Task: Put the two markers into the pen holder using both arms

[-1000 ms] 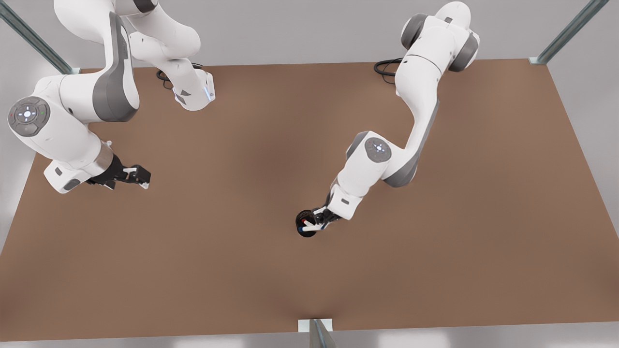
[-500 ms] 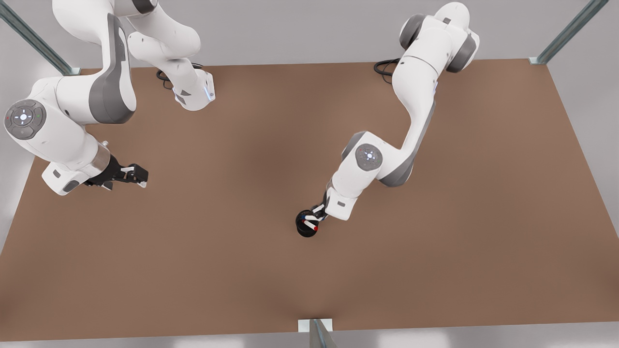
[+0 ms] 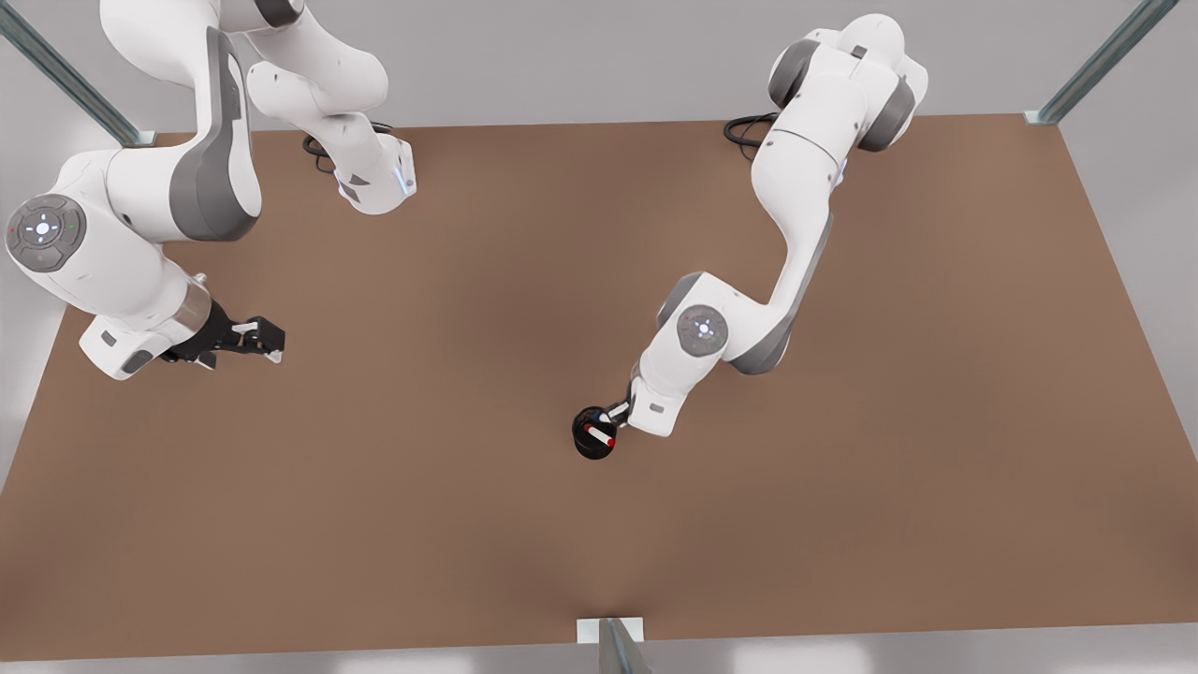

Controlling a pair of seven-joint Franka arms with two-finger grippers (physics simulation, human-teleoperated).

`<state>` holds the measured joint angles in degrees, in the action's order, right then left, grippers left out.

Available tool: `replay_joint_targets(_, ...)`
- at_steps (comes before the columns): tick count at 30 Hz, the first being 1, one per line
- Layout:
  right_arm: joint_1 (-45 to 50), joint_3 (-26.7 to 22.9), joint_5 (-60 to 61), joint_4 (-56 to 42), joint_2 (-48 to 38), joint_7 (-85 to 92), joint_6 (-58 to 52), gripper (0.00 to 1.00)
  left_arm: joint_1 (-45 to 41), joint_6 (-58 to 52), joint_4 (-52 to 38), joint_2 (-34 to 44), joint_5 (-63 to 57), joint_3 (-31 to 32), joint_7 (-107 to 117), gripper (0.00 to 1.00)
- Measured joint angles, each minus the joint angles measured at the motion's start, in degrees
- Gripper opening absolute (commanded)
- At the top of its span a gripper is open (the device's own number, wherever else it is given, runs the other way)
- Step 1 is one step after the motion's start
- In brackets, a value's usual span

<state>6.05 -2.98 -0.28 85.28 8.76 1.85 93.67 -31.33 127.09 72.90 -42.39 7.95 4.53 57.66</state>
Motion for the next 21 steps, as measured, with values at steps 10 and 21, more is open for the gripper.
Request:
replay_joint_targets(10,0.0,0.1,-0.1,0.0,0.0,0.6,0.0,1.0,13.6,-13.9,-0.8,8.0,-1.6,-0.3,-8.2,1.0)
replay_joint_targets(21,0.0,0.0,-0.2,0.0,0.0,0.9,0.0,1.0,26.7,-38.5,1.2,29.8,-8.2,0.3,-27.5,1.0)
